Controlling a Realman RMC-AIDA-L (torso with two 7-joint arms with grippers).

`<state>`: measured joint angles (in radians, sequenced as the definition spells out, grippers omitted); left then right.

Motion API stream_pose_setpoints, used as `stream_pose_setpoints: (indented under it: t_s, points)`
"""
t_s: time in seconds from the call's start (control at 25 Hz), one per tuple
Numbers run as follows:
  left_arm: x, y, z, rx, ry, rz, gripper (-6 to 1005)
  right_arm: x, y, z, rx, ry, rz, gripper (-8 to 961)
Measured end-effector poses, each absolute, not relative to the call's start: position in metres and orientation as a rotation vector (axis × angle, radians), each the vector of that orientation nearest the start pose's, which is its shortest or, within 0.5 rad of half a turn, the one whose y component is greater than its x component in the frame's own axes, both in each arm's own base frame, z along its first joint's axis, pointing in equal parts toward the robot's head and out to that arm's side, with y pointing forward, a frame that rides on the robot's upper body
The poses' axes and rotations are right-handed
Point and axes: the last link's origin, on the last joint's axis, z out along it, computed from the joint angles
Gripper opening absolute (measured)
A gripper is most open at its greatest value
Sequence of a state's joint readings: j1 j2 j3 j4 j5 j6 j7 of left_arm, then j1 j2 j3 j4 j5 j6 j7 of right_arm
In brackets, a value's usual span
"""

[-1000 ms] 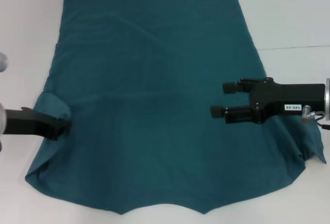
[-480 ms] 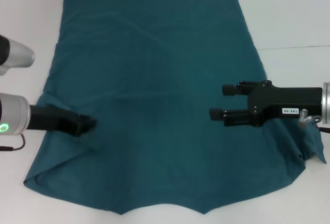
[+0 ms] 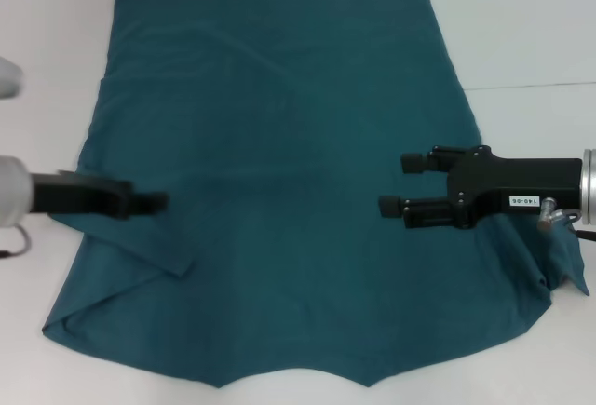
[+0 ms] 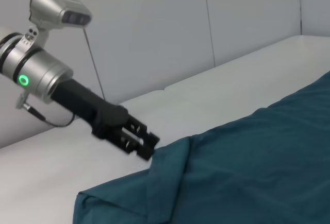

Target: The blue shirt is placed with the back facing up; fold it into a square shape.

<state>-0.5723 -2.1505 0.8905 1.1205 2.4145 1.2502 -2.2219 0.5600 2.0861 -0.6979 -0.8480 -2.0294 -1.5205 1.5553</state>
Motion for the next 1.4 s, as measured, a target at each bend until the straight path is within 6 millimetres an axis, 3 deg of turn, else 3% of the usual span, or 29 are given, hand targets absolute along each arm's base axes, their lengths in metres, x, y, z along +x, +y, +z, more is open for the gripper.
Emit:
stream_pose_setpoints:
  t_s: [0.2, 0.4, 0.56, 1.4]
  points:
    - [-0.261, 0.4, 0.055, -2.15, -1.227, -0.165, 547, 0.24, 0.358, 0.028, -2.672, 0.601, 0.612, 896]
    - [-0.282, 0.403, 0.06, -2.009, -1.368, -0.182, 641, 0.238, 0.36, 0.028, -2.674, 0.593, 0.615, 895]
    - [-0.295, 0.407, 0.053, -1.935, -1.467, -0.184, 864, 0.234, 0.361, 0.027, -2.682, 0.581, 0.622, 895]
    - [-0.317, 0.422, 0.027, -1.799, -1.452, -0.18, 859, 0.231, 0.361, 0.022, -2.692, 0.585, 0.642, 893]
